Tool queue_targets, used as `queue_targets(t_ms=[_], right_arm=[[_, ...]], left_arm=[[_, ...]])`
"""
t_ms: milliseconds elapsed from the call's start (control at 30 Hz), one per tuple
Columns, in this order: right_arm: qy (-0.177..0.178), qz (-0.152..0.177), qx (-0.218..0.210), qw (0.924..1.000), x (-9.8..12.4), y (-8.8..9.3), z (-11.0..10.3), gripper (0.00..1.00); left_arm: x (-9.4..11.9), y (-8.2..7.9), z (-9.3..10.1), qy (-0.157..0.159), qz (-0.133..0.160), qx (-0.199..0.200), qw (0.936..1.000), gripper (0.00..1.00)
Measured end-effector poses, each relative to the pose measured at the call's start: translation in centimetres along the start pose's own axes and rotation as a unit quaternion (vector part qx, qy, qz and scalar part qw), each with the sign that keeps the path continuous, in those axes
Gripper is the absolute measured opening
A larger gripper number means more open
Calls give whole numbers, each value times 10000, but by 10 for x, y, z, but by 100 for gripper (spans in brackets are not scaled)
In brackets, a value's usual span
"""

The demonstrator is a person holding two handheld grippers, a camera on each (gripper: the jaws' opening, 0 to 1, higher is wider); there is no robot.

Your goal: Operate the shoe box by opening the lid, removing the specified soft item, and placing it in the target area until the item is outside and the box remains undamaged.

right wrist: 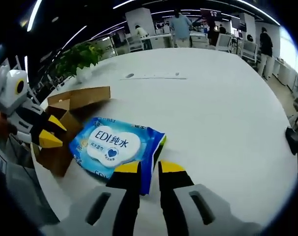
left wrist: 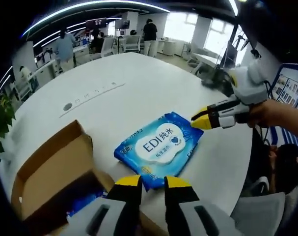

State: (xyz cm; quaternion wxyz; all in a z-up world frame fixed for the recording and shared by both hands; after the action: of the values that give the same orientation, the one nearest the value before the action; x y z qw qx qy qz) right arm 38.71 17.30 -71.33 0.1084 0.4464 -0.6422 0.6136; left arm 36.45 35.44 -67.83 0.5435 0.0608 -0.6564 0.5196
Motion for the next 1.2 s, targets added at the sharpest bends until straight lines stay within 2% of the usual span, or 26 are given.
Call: queue_targets(t_ms=[367, 633, 900, 1200], right_arm=[[-110, 46, 424, 9990, 26, -16, -21, 18], [-305, 14, 849, 9959, 36, -27, -49, 20], [-650, 67, 1259, 9899, 38, -41, -86, 23], [-904, 8, 1666, 9819, 31, -51, -114, 24]], left_arm=[[31, -1, -8, 58, 228, 75, 9997, 22], [53, -1, -14, 77, 385, 90, 9992, 23], [74, 13, -26, 105, 344, -47, 9993, 24], [86, 30, -47, 55, 291, -92, 9995, 25]])
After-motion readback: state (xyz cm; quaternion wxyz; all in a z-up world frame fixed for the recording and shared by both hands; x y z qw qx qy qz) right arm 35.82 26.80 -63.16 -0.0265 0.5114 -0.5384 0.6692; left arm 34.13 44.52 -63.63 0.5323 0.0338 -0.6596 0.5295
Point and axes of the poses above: the point that each gripper's makers call its tool centre point, and the gripper's own axes: x roughly backward along the fingers, z roughly to its right, y roughly out of its underside, the point moved 3 cm from there along x, roughly backward along the fingers, and after that the axes turned 2 degrees about -y, right-handed, at the moved point
